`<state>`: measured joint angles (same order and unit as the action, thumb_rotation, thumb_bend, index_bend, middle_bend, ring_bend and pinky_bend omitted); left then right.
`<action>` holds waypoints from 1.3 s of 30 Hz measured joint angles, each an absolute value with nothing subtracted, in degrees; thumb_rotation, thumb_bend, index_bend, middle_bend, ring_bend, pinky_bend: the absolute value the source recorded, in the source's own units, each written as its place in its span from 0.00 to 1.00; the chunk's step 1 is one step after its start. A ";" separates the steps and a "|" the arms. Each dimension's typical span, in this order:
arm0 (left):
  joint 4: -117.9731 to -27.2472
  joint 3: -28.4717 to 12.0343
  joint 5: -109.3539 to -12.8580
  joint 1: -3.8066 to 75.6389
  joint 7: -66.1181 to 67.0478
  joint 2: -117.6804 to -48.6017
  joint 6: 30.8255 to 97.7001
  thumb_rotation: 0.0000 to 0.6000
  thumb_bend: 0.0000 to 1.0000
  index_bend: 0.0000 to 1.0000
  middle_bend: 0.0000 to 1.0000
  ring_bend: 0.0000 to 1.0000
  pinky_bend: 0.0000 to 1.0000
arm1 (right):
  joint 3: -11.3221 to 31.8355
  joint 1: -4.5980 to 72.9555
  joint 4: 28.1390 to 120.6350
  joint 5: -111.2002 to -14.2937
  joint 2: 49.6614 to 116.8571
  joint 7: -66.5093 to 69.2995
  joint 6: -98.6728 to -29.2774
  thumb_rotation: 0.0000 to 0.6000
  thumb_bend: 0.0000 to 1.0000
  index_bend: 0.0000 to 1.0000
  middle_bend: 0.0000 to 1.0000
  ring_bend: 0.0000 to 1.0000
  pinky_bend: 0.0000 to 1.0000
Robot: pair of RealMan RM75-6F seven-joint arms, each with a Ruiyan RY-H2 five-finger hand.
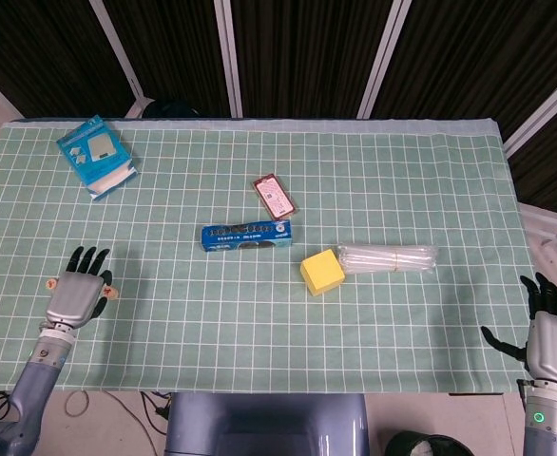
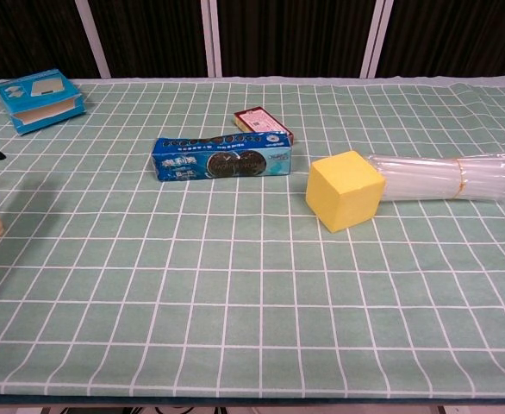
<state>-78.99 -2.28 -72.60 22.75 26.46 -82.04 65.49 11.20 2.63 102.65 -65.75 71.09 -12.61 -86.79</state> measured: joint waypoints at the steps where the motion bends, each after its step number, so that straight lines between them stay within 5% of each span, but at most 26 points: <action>1: -79.07 -2.27 -72.60 22.76 26.52 -82.05 65.47 1.00 0.34 0.45 0.08 0.00 0.00 | 11.20 2.63 102.65 -65.74 71.09 -12.62 -86.79 1.00 0.27 0.12 0.05 0.01 0.00; 39: -81.13 -2.85 -72.70 20.44 22.97 -78.23 69.22 1.00 0.31 0.35 0.07 0.00 0.00 | 11.11 2.58 102.70 -65.96 71.11 -12.64 -86.99 1.00 0.27 0.12 0.05 0.01 0.00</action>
